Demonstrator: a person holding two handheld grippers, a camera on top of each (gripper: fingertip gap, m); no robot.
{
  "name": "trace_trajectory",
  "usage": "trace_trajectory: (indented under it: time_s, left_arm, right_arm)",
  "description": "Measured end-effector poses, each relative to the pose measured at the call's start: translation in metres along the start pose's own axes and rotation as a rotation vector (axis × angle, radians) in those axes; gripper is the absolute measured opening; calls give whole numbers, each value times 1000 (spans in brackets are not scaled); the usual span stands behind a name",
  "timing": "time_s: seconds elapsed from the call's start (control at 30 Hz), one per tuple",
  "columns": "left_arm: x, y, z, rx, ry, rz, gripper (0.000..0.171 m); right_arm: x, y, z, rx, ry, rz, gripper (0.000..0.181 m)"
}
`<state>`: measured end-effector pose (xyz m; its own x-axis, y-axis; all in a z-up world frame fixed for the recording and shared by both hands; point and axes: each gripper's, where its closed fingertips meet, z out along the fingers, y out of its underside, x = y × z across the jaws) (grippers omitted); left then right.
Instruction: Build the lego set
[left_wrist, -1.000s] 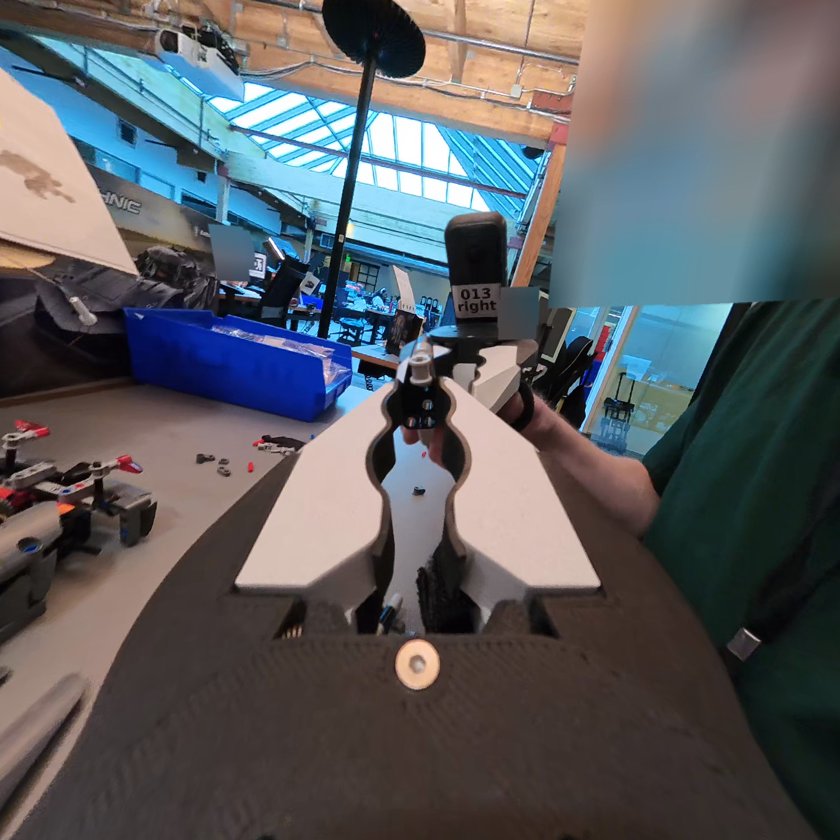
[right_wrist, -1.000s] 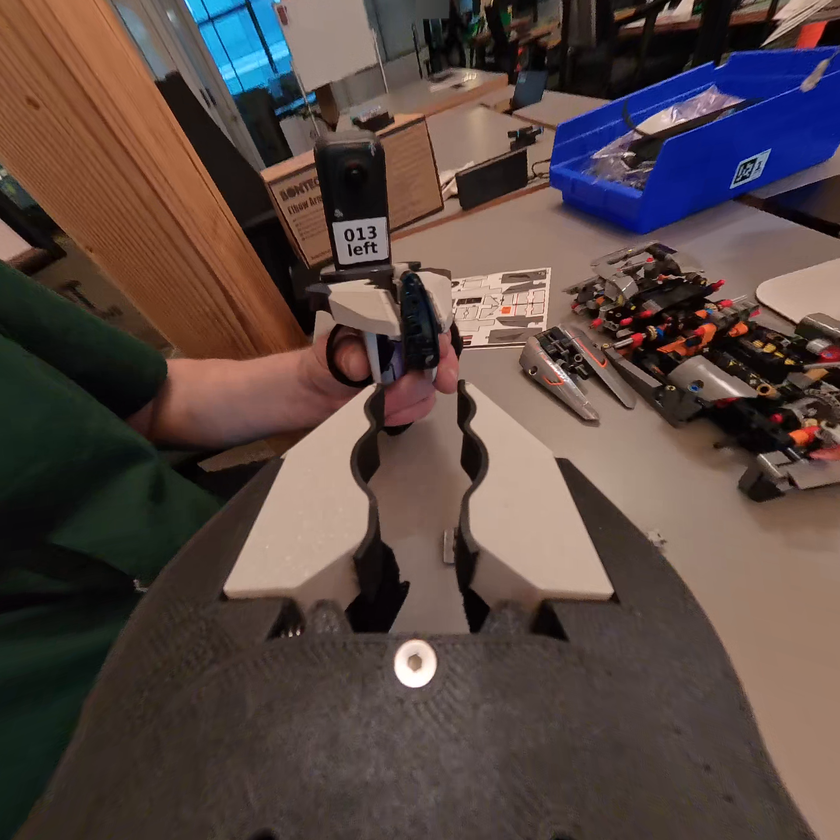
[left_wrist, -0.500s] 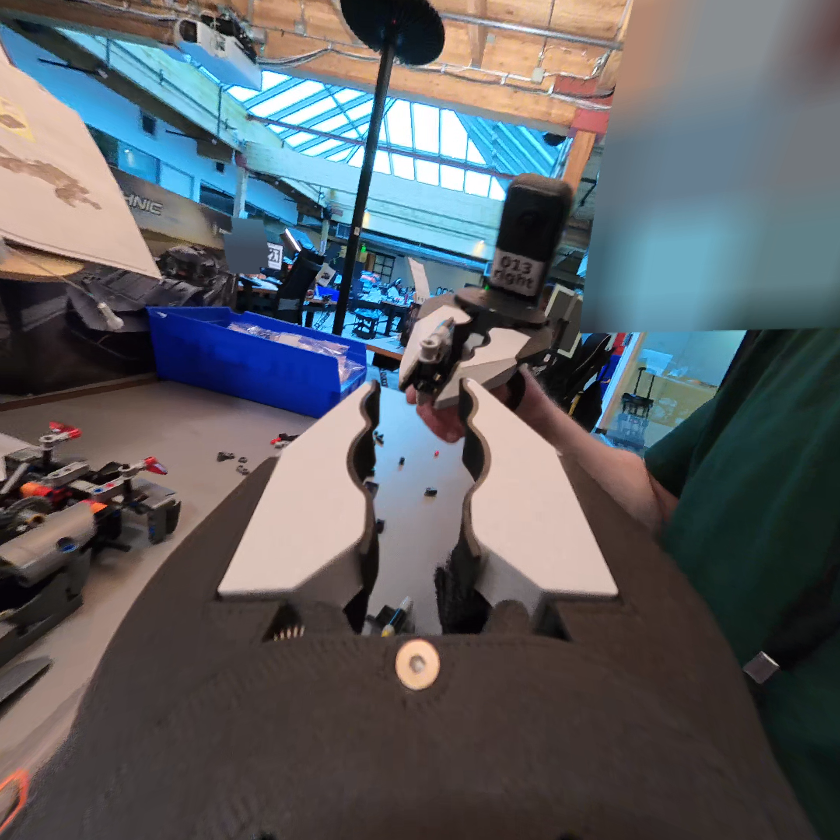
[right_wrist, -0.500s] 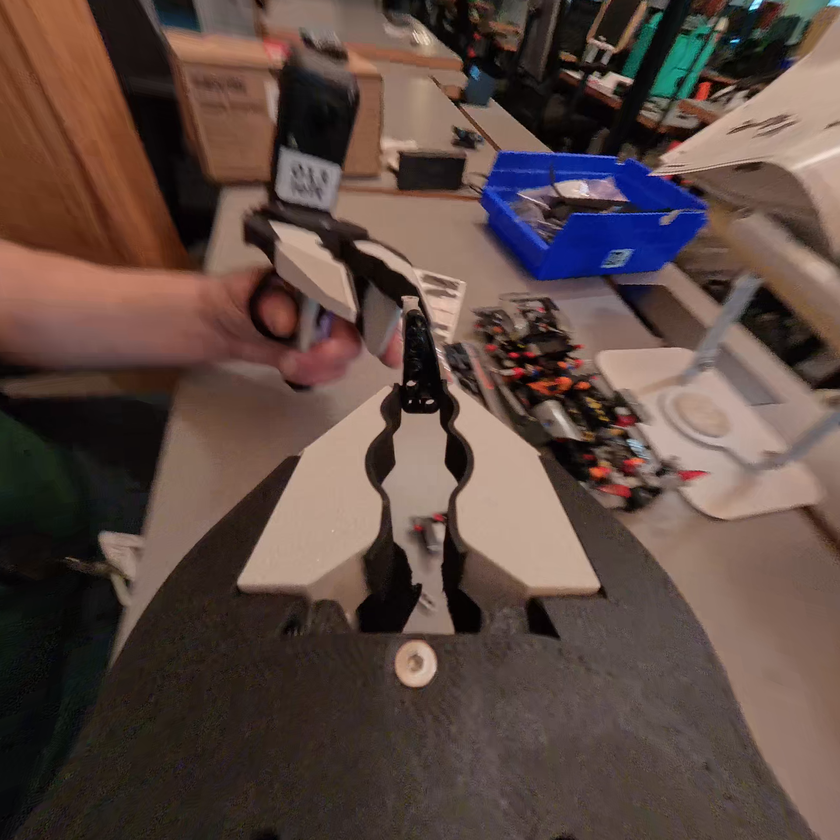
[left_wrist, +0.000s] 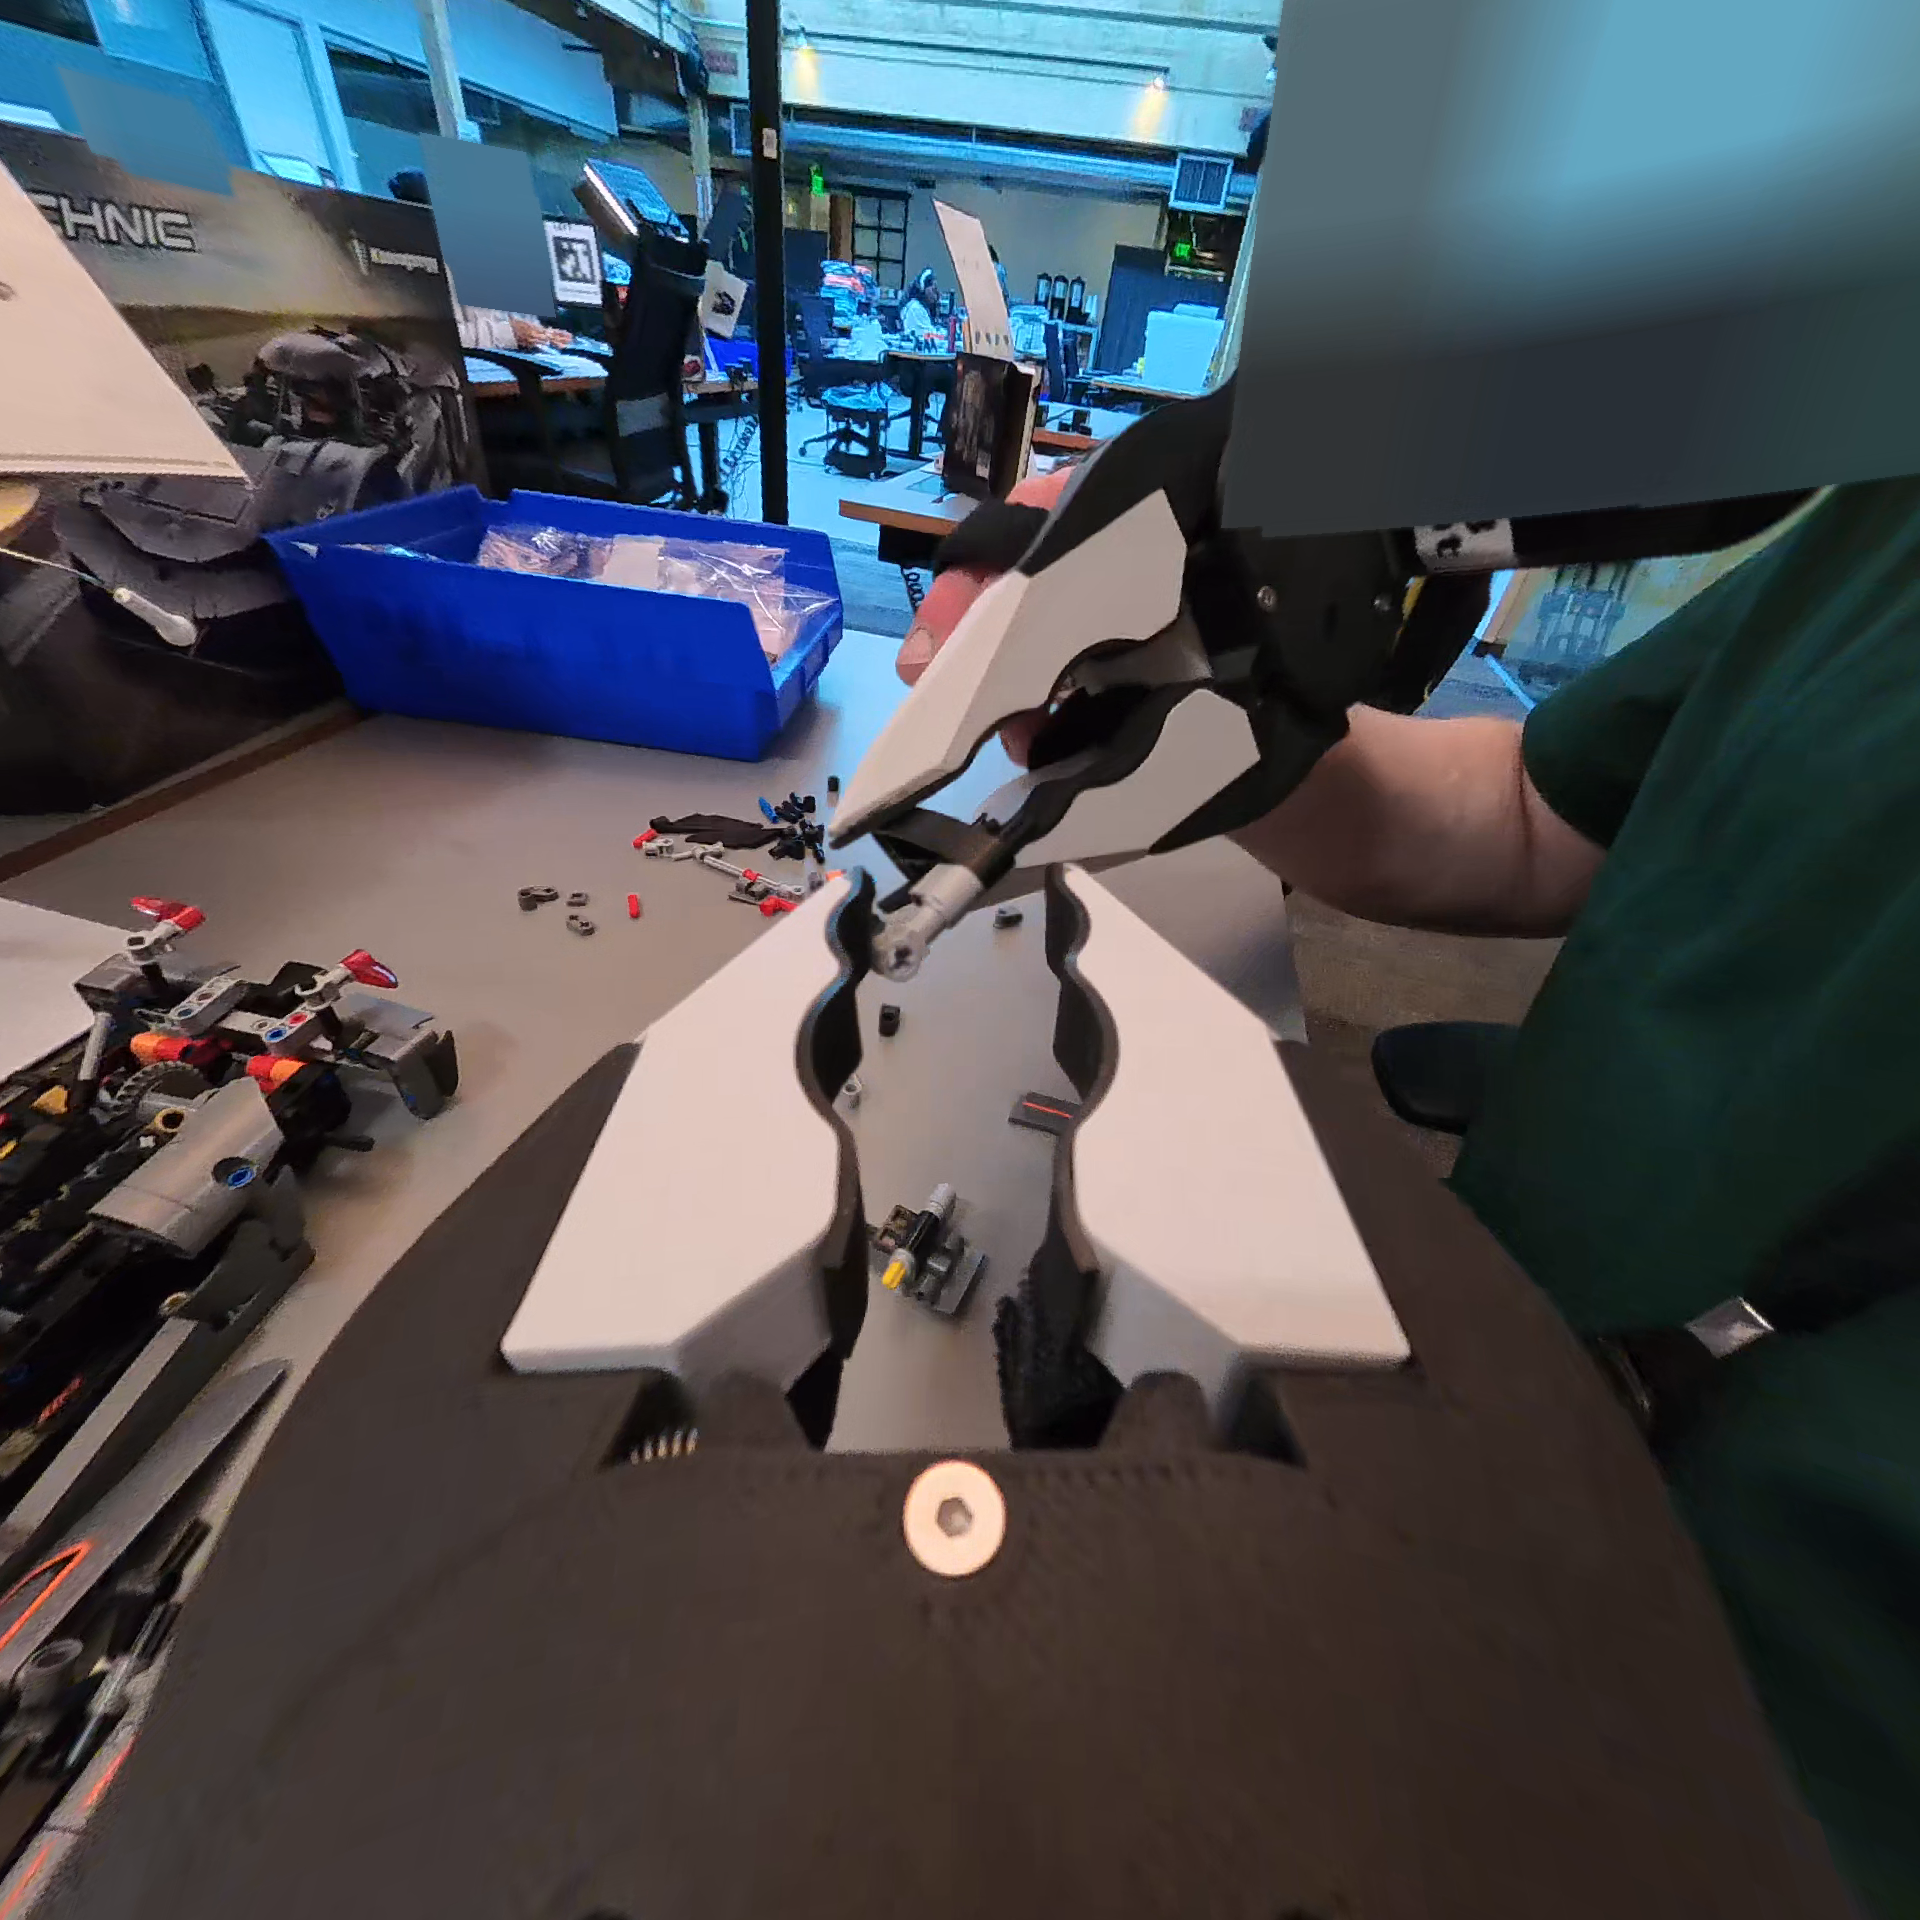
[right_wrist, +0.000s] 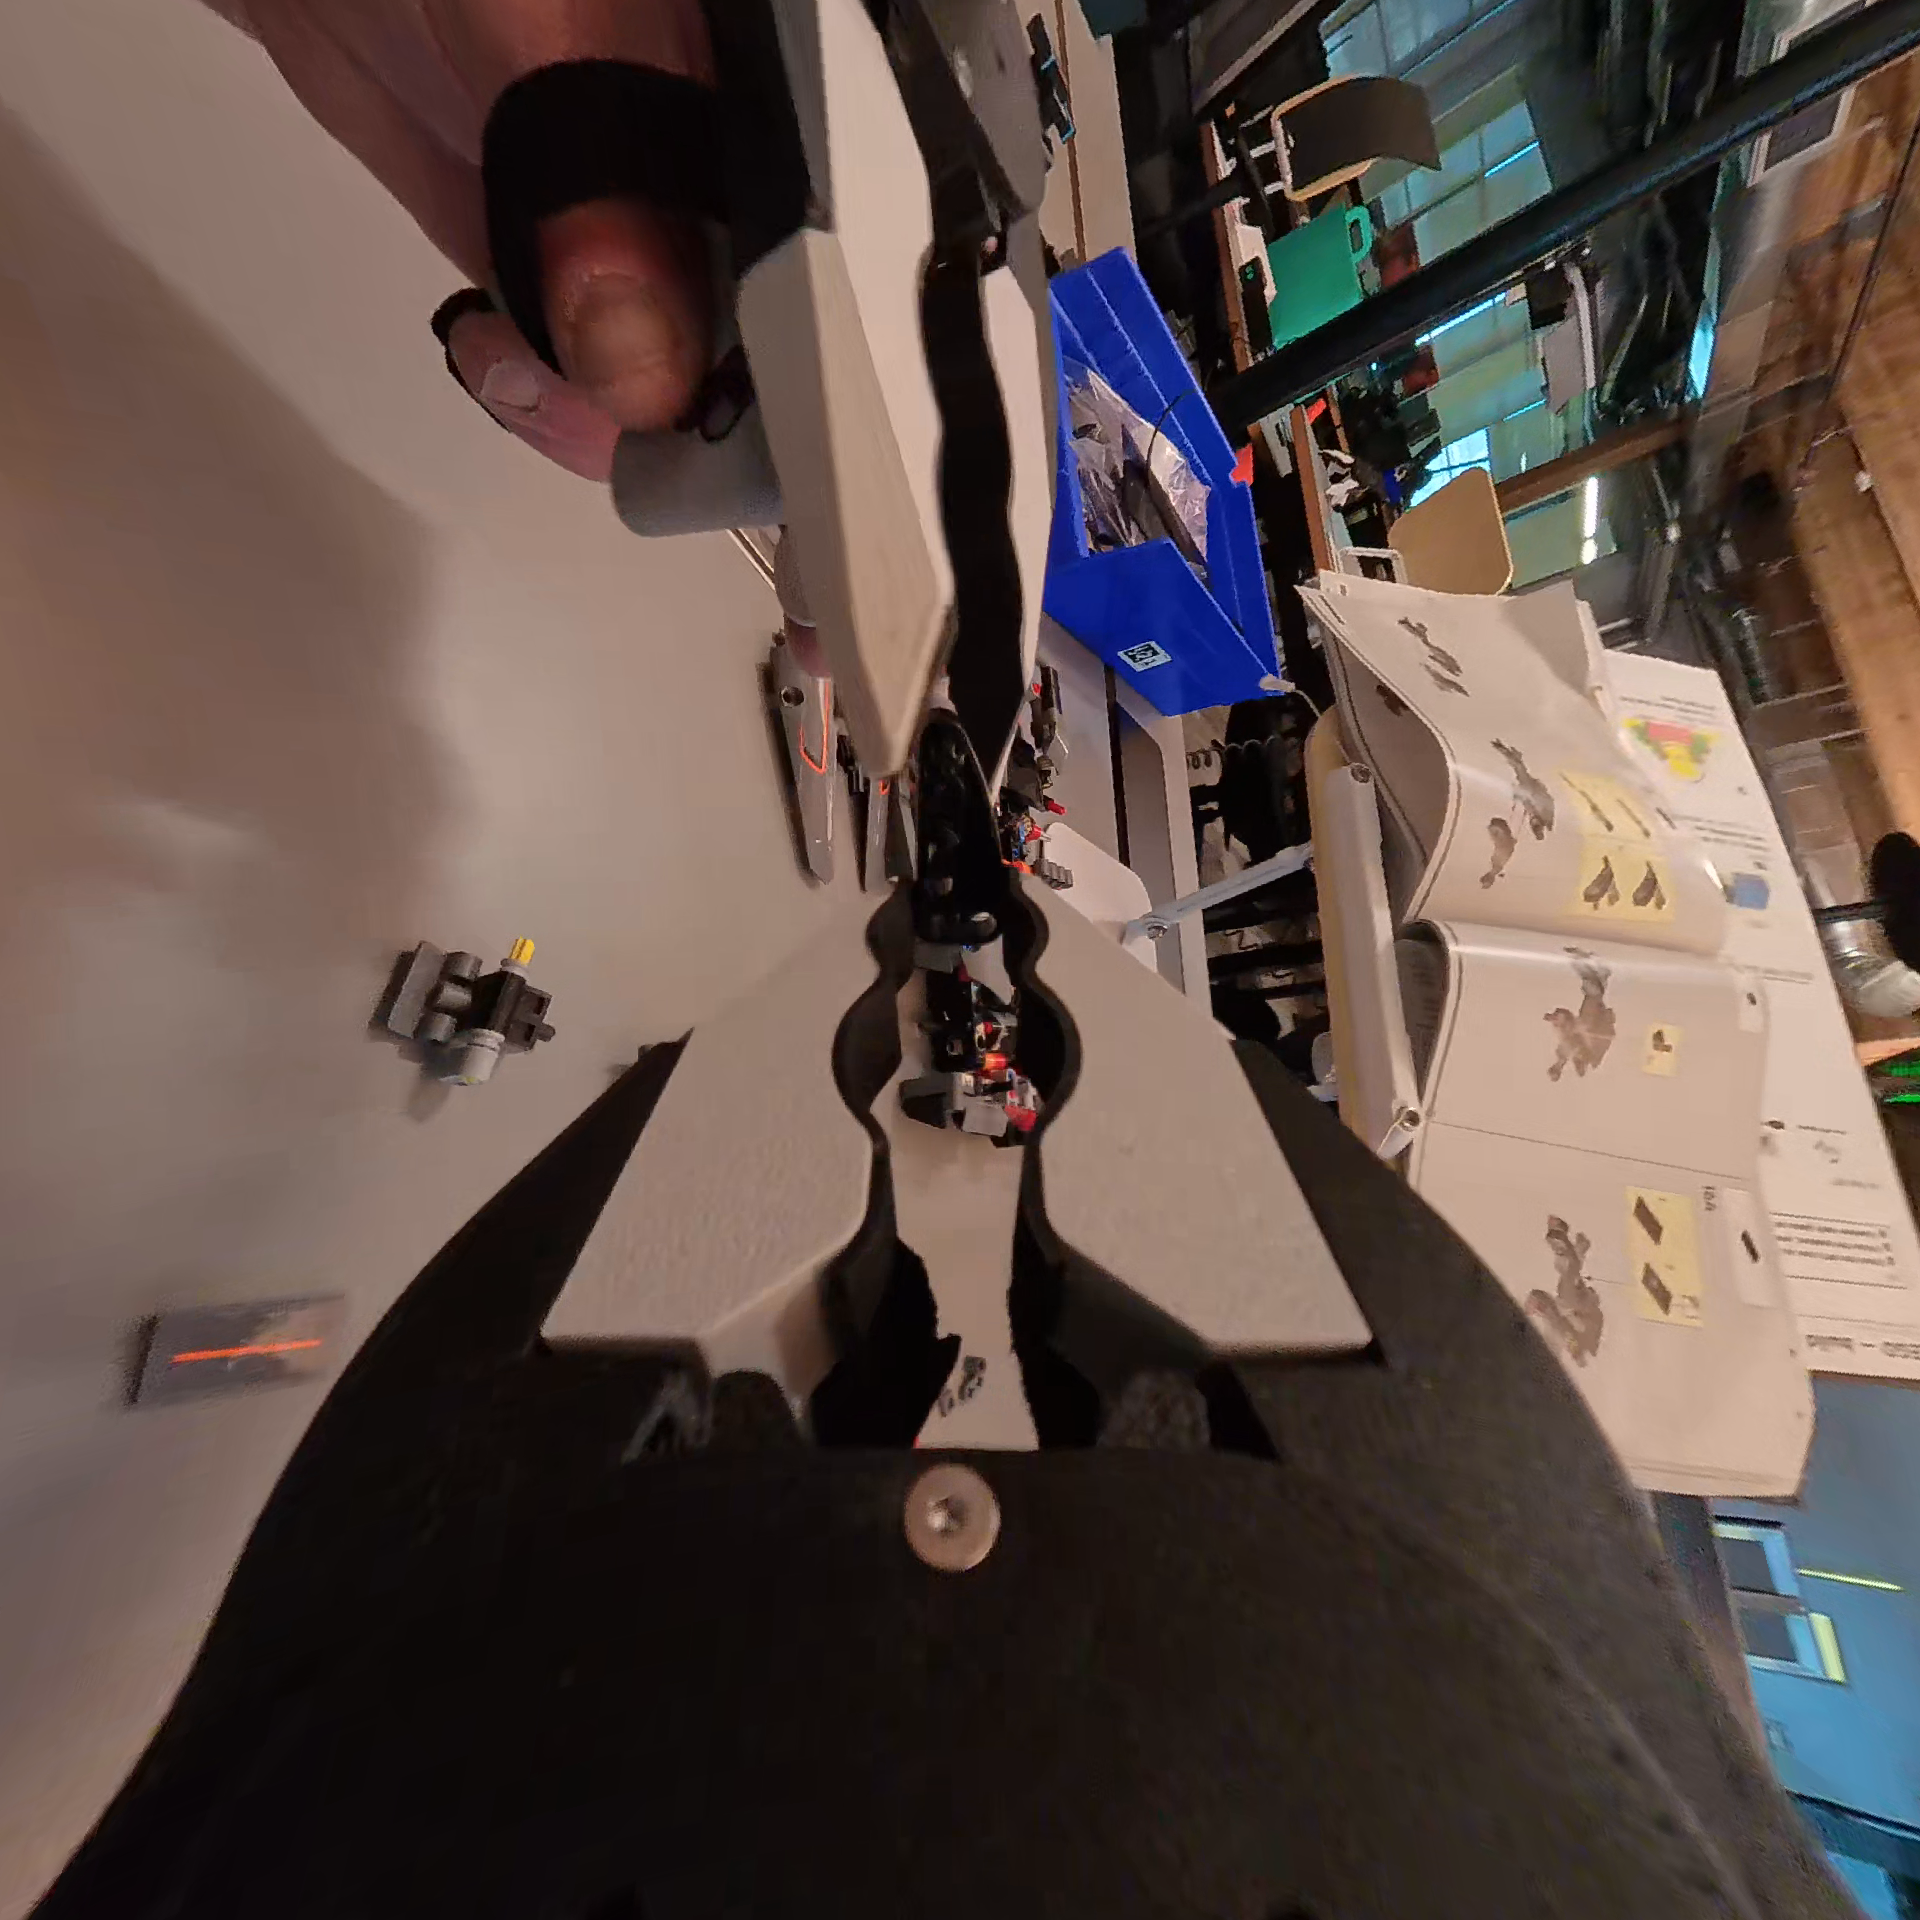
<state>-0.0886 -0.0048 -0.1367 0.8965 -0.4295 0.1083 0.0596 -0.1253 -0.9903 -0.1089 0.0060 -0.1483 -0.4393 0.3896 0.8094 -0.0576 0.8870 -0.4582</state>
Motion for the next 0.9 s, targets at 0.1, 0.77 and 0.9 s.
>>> trace_trajectory:
  time_s: [0.1, 0.77, 0.9]
  left_arm:
    - [3, 1, 0, 4, 11, 22, 19]
    - [-3, -13, -43, 152, -92, 95, 14]
    - [-6, -14, -48, 172, -99, 92, 13]
  right_arm:
    - [-3, -2, 2, -1, -8, -29, 14]
    - [4, -9, 11, 89, -110, 336, 25]
    - [3, -9, 12, 90, -131, 394, 29]
